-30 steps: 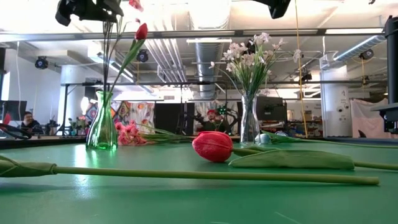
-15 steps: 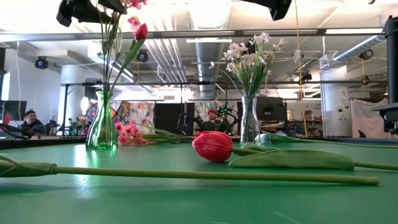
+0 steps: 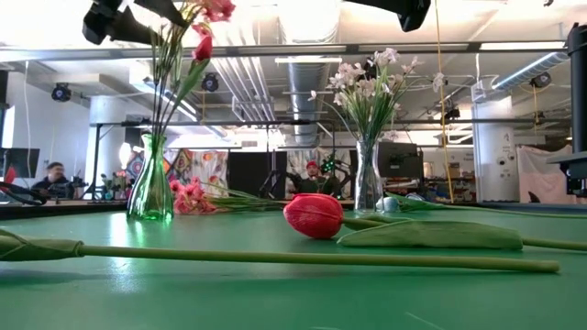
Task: Sort flowers into vase by color
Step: Put the bottom pink flowers into the green vase, then put the red flower into the green vase
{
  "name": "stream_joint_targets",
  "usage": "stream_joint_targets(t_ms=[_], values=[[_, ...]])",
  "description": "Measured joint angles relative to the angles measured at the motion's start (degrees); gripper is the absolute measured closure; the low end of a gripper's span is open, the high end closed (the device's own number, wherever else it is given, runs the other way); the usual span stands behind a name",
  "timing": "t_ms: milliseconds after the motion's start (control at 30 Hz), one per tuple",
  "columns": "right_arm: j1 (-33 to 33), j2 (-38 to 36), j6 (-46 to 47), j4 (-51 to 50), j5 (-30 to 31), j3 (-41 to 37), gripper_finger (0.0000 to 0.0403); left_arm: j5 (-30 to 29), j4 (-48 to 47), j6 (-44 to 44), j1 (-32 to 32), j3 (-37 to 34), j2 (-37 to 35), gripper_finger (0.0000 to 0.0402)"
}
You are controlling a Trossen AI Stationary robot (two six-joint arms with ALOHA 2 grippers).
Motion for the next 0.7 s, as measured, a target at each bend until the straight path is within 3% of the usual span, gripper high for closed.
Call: stream_joint_targets(t_ms=[233, 367, 500, 700], values=[[0.00, 0.00, -0.01, 0.00, -0.02, 0.00, 0.0125, 3.89, -8.88, -2.77, -0.02, 2.97, 0.02, 0.0121], [0.00, 0.00, -0.02, -0.03, -0.02, 0.00, 0.0126, 9.02, -15.92, -3.79, -0.01, 6.14, 0.07, 0.0121], [0.00, 0.00, 1.82, -1.52, -0.02, 0.00, 0.0126, 17.71, -24.39, -5.37, -0.02, 9.71, 0.07, 0.0121], [-0.39, 0.00, 4.83, -3.59, -0.07, 0.05, 0.0126, 24.16, -35.81, -14.82, 0.00, 10.93, 0.07, 0.0123]])
